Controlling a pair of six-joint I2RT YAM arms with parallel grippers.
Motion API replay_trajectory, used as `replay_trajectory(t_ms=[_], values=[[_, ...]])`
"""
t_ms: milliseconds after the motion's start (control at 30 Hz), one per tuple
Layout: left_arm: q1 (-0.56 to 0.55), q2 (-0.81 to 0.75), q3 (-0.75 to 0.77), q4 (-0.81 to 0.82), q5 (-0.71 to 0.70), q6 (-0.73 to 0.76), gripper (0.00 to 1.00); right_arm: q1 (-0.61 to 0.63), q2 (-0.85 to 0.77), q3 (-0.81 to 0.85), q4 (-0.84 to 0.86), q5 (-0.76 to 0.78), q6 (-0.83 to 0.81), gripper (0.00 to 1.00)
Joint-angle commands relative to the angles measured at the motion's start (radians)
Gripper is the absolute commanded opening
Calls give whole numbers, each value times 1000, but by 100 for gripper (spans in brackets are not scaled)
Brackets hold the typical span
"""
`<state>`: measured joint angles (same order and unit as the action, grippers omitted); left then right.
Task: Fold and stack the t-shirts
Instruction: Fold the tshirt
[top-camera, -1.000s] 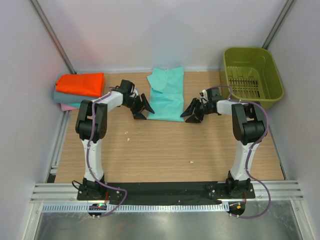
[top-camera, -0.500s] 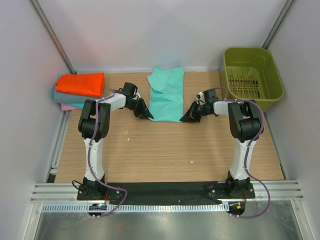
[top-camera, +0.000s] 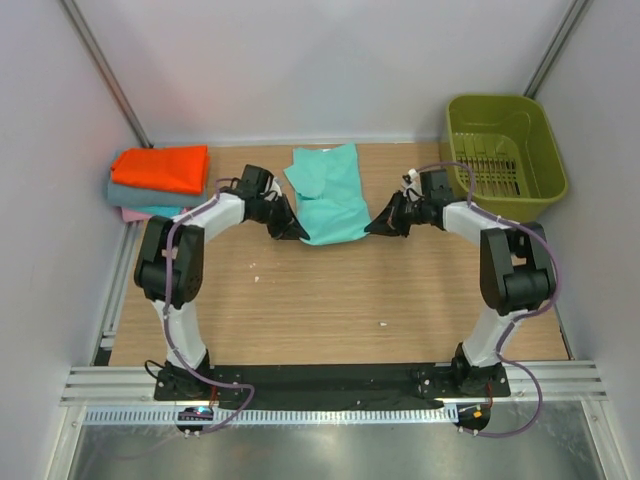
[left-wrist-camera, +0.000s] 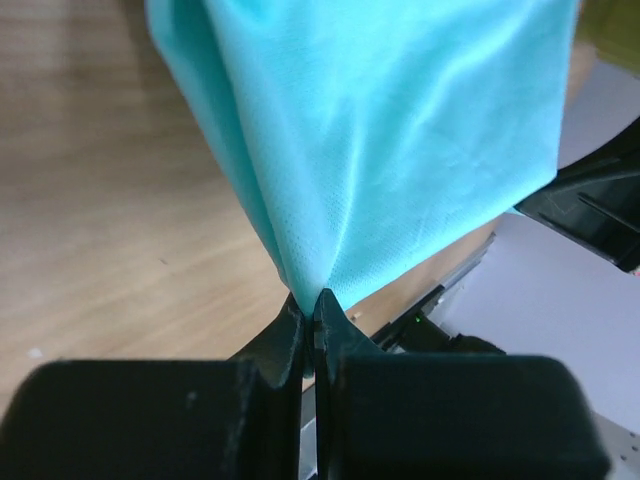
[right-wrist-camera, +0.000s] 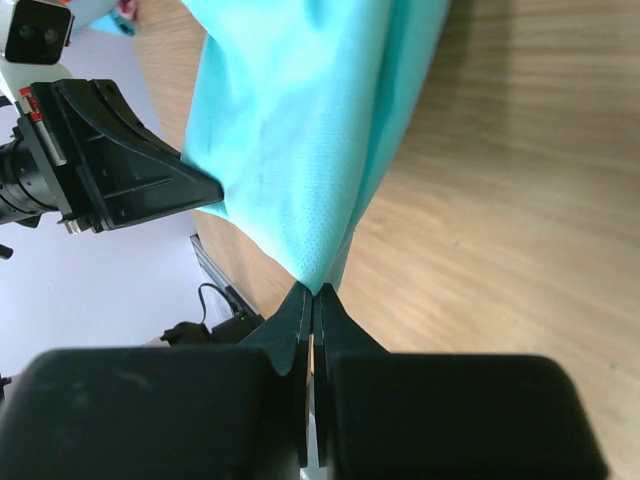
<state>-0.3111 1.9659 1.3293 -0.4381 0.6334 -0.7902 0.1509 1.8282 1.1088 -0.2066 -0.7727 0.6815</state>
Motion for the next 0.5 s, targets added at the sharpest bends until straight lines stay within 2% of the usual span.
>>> replay_trajectory(t_ms=[0,233,467], values=[[-20,-148,-34,13,37,-18,0,-5,-144,-39,-54,-25,-19,2],[-51,-269,-110,7,28,-21,0,-5,-263,-105,-109,-27,-45,2],[-52,-271,-173,10,26,-40,0,-4,-248,-110,-93,-11,-45,1]])
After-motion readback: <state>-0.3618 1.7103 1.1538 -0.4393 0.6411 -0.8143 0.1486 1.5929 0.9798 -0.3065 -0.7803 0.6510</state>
